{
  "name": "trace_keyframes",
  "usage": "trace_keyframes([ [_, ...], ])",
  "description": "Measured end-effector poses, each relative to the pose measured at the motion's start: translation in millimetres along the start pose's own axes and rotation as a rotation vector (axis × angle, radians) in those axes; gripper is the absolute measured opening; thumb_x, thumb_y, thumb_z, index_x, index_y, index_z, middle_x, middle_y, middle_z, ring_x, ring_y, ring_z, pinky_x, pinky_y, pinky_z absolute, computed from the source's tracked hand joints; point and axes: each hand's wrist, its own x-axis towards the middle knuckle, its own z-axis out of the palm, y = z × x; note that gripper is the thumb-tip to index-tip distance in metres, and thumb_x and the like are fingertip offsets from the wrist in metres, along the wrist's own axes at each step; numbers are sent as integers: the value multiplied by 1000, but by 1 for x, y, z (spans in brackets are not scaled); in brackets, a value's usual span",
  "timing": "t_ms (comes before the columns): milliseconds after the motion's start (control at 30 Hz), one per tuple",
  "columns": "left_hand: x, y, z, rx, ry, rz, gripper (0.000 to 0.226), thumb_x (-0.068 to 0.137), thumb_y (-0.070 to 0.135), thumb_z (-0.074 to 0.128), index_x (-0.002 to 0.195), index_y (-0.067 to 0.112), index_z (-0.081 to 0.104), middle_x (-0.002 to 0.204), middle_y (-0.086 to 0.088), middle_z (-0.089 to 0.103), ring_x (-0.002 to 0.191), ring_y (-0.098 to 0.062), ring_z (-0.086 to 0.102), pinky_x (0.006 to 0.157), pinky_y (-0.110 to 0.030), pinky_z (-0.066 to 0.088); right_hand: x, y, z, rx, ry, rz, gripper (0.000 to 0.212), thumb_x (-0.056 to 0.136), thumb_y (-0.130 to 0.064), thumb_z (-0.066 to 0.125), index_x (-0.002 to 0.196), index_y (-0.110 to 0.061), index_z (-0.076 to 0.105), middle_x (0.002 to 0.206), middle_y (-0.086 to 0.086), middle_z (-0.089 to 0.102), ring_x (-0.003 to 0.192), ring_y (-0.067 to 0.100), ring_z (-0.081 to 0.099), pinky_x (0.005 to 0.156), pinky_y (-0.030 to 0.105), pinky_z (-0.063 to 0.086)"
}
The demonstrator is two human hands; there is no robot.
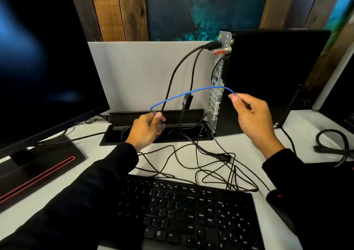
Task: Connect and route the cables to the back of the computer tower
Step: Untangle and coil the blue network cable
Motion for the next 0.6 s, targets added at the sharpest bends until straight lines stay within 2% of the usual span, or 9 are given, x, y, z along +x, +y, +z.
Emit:
trace_keyframes([
  [33, 1, 9, 8, -57, -17, 0, 34, 108, 36, 44, 99, 15, 68, 91, -22, 74, 89, -32, 75, 87, -47, 61, -2, 0, 2, -9, -9, 4, 15, 104, -33, 58, 102, -34, 73, 76, 14, 60, 63, 7, 43, 60, 28, 35],
  [100, 5, 19, 18, -85, -57, -7, 34, 108, 36, 43, 101, 14, 68, 92, -25, 73, 91, -33, 75, 89, -48, 61, -5, 0, 6, -38, -29, -18, 18, 103, -34, 59, 107, -29, 76, 77, 1, 65, 63, 7, 49, 60, 26, 40],
  [167, 12, 19, 26, -24, -100, -24, 35, 108, 37, 43, 101, 13, 68, 90, -22, 74, 90, -31, 75, 91, -47, 60, -6, 1, 7, -115, -64, -50, 23, 102, -35, 60, 114, -25, 77, 91, 2, 73, 79, 13, 63, 69, 29, 50],
  [200, 15, 17, 29, 49, -120, -31, 37, 108, 38, 42, 100, 14, 68, 87, -16, 76, 89, -26, 76, 93, -45, 59, -7, 0, 7, -164, -95, -72, 23, 103, -34, 60, 113, -25, 78, 89, 4, 71, 82, 16, 63, 71, 29, 51],
  [267, 18, 13, 38, 183, -142, -17, 42, 109, 39, 40, 96, 12, 70, 82, -8, 77, 87, -18, 75, 93, -36, 56, -10, -3, 8, -269, -154, -118, 21, 103, -30, 58, 102, -25, 79, 73, 3, 62, 74, 15, 57, 63, 28, 45],
  [367, 21, 7, 53, 299, -143, 37, 43, 109, 35, 39, 89, 8, 65, 81, -6, 72, 80, -15, 70, 80, -31, 49, -10, 4, 10, -432, -213, -93, 29, 103, -31, 55, 81, -23, 71, 59, -3, 51, 62, 11, 50, 57, 31, 37],
  [467, 22, -11, 51, 528, -140, 2, 32, 108, 31, 42, 94, 13, 64, 84, -10, 69, 73, -25, 61, 73, -33, 44, -10, 16, 10, -519, -244, 42, 34, 103, -35, 51, 72, -28, 64, 55, -5, 53, 55, 12, 53, 52, 29, 39],
  [533, 24, -28, 43, 620, -136, -72, 23, 102, 23, 48, 97, 17, 70, 90, -13, 70, 81, -33, 62, 74, -33, 45, -9, 19, 8, -552, -220, 62, 38, 104, -35, 50, 67, -32, 56, 58, -5, 55, 57, 15, 54, 53, 29, 39],
  [600, 24, -39, 34, 686, -121, -98, 22, 94, 14, 54, 94, 19, 75, 93, -11, 72, 89, -35, 66, 74, -30, 46, -8, 17, 6, -510, -196, 30, 34, 106, -30, 49, 73, -28, 59, 60, -3, 55, 57, 15, 53, 55, 29, 38],
])
